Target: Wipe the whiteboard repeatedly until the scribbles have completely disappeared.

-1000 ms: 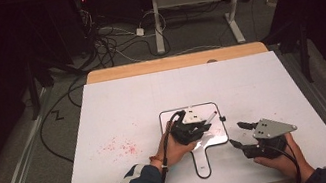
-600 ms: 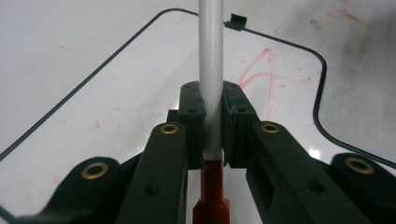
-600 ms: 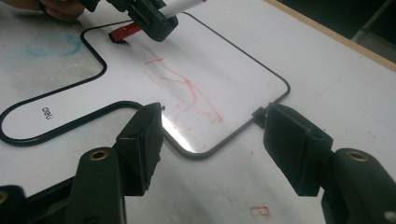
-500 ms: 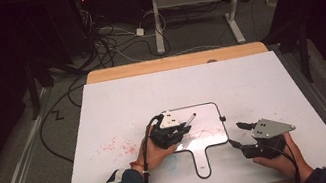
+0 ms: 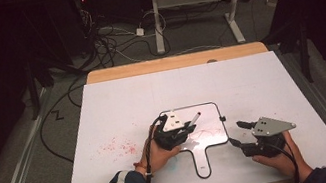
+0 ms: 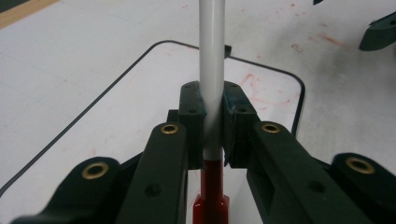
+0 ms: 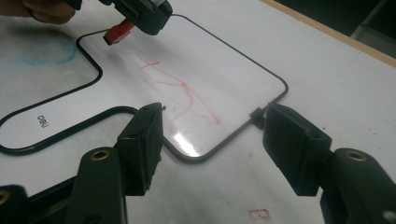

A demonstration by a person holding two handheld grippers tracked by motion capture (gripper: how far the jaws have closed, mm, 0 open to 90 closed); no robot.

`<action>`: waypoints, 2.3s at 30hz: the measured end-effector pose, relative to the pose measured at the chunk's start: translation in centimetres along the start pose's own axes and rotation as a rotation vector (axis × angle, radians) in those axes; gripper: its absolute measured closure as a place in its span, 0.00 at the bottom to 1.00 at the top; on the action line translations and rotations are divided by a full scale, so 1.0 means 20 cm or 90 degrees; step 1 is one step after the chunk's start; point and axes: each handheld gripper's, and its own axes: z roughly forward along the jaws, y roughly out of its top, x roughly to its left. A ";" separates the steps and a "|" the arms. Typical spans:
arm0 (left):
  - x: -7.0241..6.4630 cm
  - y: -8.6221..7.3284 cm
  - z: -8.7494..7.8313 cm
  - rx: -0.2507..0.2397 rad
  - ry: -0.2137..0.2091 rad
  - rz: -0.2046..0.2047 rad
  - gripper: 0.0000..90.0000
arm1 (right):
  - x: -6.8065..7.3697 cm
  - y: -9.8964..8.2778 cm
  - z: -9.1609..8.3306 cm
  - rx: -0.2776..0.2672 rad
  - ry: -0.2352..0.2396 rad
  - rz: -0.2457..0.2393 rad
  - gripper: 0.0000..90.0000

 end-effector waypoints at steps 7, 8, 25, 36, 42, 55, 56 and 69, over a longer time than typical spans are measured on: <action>-0.06 0.04 0.02 -0.026 -0.012 0.006 0.87 | -0.01 0.04 0.01 -0.033 0.015 0.034 0.43; -0.07 0.05 0.03 -0.029 -0.014 0.007 0.87 | -0.01 0.05 0.01 -0.043 0.021 0.044 0.43; -0.20 0.11 0.13 -0.057 -0.045 0.011 0.87 | 0.00 0.22 0.10 -0.108 0.080 0.116 0.59; -0.20 0.11 0.13 -0.061 -0.039 0.010 0.87 | -0.01 0.21 0.14 -0.107 0.101 0.154 0.83; -0.20 0.11 0.13 -0.051 -0.022 0.017 0.84 | 0.01 0.23 0.16 -0.106 0.109 0.143 0.90; -0.09 -0.05 -0.24 0.008 0.080 0.022 0.28 | -0.08 0.25 0.11 -0.025 -0.011 0.093 0.90; -0.08 -0.08 -0.28 0.007 0.089 0.020 0.27 | -0.09 0.24 0.11 -0.014 -0.019 0.092 0.90; -0.07 -0.42 -0.62 0.058 0.181 -0.046 0.23 | -0.12 0.24 0.19 -0.042 0.025 0.134 0.91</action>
